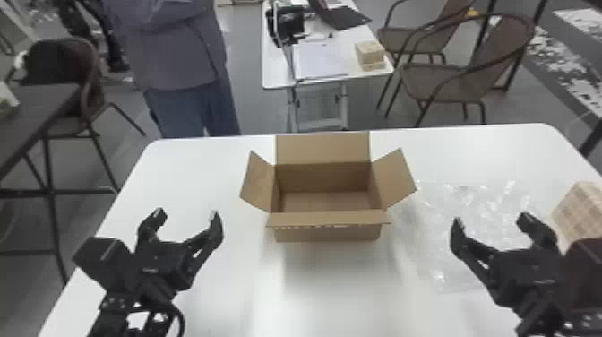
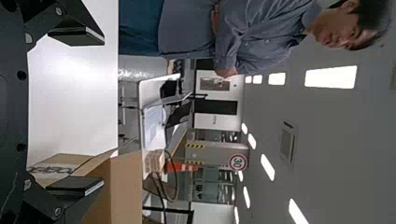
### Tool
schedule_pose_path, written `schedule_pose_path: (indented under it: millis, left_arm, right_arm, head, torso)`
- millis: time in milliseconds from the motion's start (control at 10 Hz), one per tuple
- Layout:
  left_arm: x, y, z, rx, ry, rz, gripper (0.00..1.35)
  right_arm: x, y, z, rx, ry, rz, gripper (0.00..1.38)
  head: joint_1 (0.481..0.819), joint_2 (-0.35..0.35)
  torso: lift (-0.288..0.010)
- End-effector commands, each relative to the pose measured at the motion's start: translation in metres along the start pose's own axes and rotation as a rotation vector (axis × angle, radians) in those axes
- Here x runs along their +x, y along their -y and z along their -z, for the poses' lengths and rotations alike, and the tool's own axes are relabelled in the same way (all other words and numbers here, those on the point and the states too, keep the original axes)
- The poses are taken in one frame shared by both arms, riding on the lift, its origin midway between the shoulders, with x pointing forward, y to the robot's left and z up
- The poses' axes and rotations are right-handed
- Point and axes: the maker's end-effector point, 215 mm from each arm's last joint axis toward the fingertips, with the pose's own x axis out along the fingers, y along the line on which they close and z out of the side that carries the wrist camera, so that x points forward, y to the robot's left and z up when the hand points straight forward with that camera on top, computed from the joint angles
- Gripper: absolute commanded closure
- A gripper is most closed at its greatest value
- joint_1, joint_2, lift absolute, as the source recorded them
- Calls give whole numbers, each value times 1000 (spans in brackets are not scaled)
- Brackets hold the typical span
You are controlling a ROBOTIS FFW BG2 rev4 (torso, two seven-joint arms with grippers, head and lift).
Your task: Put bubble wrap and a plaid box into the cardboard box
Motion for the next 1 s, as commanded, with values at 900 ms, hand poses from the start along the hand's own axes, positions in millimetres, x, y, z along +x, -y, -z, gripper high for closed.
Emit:
schedule_pose_path:
  millis: [900]
  left_arm:
    - [78,28,32,-347,-204,193,225]
  right_arm:
    - [5,-8,0,-2,1,-23,246]
  head:
    - [695,81]
  torso:
    - [-105]
